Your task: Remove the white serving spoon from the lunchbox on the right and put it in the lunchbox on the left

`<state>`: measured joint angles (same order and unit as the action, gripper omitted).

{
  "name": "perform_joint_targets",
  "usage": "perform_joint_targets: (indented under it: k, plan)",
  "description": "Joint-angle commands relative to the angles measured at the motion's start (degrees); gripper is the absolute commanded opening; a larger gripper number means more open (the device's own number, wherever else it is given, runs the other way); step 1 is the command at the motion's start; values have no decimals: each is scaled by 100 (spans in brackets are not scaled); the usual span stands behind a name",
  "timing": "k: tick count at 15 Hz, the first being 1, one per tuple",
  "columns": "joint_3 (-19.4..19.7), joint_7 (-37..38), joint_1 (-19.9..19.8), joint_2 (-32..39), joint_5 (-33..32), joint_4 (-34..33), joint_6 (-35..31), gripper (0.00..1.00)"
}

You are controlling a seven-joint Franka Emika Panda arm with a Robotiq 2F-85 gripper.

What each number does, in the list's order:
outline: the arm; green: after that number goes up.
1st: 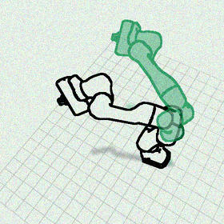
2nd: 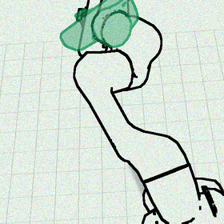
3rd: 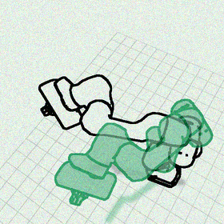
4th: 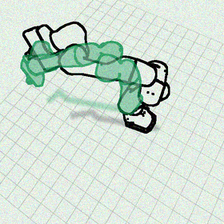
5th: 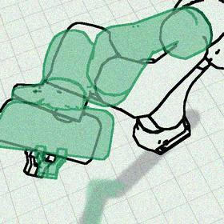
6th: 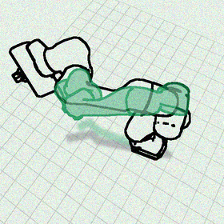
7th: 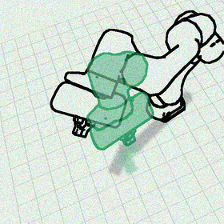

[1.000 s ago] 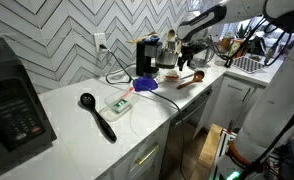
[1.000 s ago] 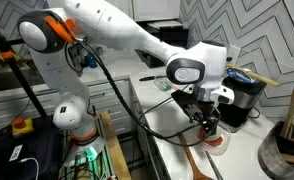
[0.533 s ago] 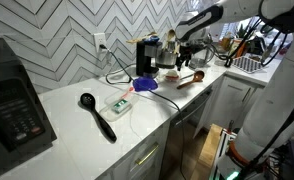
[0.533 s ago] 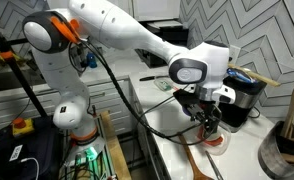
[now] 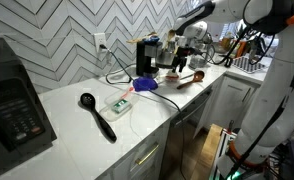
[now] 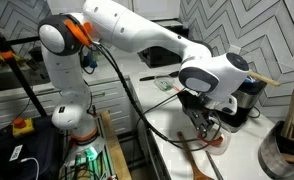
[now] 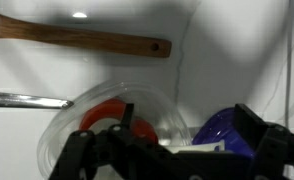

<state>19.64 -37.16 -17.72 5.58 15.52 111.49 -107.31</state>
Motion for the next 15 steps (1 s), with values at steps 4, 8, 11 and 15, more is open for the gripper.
perform_joint_targets:
  k: [4, 8, 11, 15]
  plan:
    - [-112, -247, -455, 797, 587, -970, 185, 100]
    - [-166, -157, -628, 1106, 508, -1234, -58, 100]
    - [-228, -152, -752, 1264, 511, -1363, -159, 93]
    - [-340, -143, -871, 1388, 557, -1406, -277, 66]
